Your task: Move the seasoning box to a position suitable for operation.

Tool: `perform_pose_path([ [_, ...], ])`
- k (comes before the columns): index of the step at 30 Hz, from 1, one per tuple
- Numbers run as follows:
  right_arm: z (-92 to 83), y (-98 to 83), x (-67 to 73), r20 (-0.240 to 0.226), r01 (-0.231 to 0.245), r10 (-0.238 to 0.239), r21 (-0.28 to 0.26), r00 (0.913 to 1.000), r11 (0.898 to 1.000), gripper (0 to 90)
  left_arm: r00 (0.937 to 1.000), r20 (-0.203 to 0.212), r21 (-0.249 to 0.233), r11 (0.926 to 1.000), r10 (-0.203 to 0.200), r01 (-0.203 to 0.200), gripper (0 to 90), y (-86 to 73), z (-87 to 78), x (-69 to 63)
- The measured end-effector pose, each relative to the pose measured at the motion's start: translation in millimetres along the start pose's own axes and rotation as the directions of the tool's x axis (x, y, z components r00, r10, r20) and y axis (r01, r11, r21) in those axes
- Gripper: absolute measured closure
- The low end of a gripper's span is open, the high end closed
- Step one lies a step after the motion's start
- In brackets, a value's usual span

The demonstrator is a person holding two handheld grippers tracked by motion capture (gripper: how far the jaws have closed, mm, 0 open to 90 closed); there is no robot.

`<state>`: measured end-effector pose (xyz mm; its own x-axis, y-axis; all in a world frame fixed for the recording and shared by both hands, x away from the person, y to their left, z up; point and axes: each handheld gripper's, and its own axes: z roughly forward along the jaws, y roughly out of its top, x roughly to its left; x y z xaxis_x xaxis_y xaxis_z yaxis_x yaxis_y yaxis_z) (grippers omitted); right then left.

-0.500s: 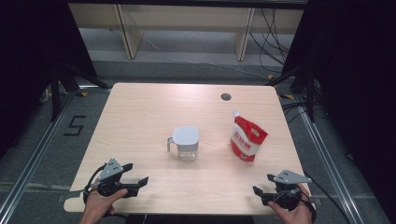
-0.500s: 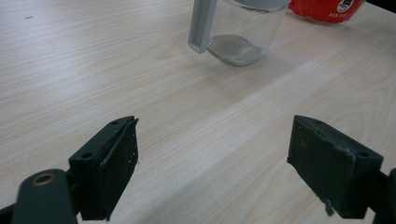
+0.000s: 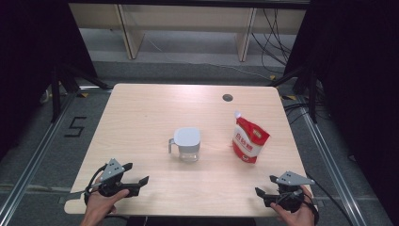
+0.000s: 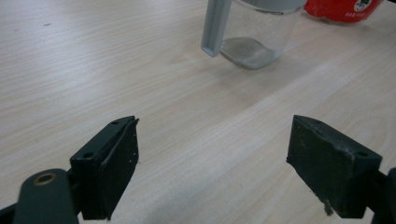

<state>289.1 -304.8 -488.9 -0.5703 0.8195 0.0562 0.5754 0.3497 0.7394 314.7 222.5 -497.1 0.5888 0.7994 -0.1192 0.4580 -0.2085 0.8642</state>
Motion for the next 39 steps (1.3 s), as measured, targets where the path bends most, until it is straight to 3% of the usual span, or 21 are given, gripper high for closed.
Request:
perform_pose_path([
  [2,0.1,0.0,-1.0,0.011,0.016,-0.016,-0.010,0.9998,1.000,25.7,1.0000,-0.005,-0.011,0.9999,-0.004,0.003,16.4,2.8,3.9,0.3],
  [3,0.4,-0.1,-0.1,0.009,0.005,-0.005,-0.011,0.9999,1.000,25.7,0.9998,-0.014,-0.012,0.9998,0.016,-0.016,17.9,7.3,8.1,0.1],
  [12,0.8,0.5,-0.5,0.006,0.004,-0.004,-0.012,1.0000,1.000,25.7,0.9980,-0.039,-0.023,0.9984,0.051,-0.052,22.8,20.5,28.0,-1.3],
  [16,1.4,0.7,0.4,-0.005,-0.011,0.011,-0.005,0.9999,1.000,25.7,0.9975,-0.032,-0.043,0.9970,0.063,-0.065,26.3,28.4,39.3,-2.1],
  [19,1.6,0.7,-1.2,0.002,0.004,-0.004,-0.019,1.0000,1.000,25.8,0.9971,-0.029,-0.048,0.9962,0.071,-0.072,28.8,32.8,48.8,-4.5],
  [26,-0.2,1.5,-3.8,0.018,0.027,-0.026,-0.042,0.9995,0.999,26.1,0.9937,-0.020,-0.027,0.9935,0.110,-0.111,35.3,37.8,73.8,-12.7],
  [27,-1.6,1.3,-2.6,0.010,-0.006,0.006,-0.034,0.9999,0.999,26.1,0.9923,-0.018,-0.038,0.9916,0.123,-0.124,37.0,40.2,80.1,-15.1],
  [30,-1.0,1.0,-4.4,0.008,0.006,-0.006,-0.035,0.9999,0.999,26.1,0.9906,-0.017,-0.040,0.9899,0.136,-0.136,38.3,43.3,84.5,-14.6],
  [33,-0.3,1.2,-5.5,0.018,0.028,-0.027,-0.049,0.9995,0.998,26.1,0.9885,-0.032,-0.046,0.9878,0.147,-0.149,45.6,47.0,89.7,-11.1],
  [38,0.0,1.6,-5.0,0.015,0.026,-0.026,-0.052,0.9996,0.998,26.1,0.9911,-0.019,-0.089,0.9872,0.132,-0.133,51.8,52.2,97.4,-4.5],
  [39,-0.1,1.6,-4.9,0.012,0.023,-0.022,-0.051,0.9997,0.998,26.1,0.9877,-0.008,-0.096,0.9830,0.156,-0.156,52.8,54.2,100.3,-4.5],
])
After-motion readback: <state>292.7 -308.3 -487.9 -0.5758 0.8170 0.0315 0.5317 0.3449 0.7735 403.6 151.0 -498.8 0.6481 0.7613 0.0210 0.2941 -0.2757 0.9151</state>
